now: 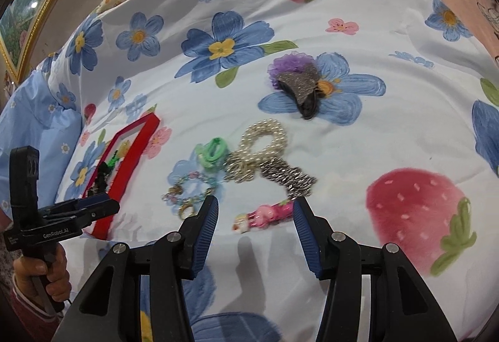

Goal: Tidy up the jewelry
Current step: 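Withdraw both tools from the tray toward the remaining jewelry, then grasp the pastel bead bracelet with the left tool while the right tool grasps the silver chain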

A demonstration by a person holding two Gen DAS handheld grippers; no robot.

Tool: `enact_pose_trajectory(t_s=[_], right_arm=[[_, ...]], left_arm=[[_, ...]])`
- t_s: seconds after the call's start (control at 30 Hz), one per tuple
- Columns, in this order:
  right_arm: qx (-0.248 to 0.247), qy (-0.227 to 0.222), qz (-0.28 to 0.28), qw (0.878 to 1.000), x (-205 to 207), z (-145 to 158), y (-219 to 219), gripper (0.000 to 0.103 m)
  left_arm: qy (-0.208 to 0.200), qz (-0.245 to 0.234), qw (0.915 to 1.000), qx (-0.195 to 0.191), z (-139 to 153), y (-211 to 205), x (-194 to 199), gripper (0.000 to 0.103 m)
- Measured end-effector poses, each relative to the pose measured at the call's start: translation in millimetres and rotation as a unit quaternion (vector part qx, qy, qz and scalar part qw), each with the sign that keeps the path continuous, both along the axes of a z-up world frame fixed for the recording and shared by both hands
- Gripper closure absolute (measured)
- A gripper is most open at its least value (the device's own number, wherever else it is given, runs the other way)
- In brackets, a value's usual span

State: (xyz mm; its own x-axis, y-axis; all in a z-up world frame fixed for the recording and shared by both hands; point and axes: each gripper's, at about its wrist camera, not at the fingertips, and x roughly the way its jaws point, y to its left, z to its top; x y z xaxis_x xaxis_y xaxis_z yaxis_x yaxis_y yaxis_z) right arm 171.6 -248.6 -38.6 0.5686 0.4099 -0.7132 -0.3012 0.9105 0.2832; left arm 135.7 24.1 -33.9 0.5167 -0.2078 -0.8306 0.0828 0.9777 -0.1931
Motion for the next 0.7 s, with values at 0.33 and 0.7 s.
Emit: enact_pose_trajectory(t_s=[0.33, 0.7], right_arm=[[-0.059, 0.020, 0.029, 0.998, 39, -16, 5, 0.051], [-0.121, 0.027, 0.055, 0.991, 55, -40, 28, 0.064]], left_arm=[[0.019, -0.043, 0.9988, 0.011, -20, -31, 42, 0.048], [0.025, -0.083, 0.9950, 0.051, -41, -55, 60, 0.083]])
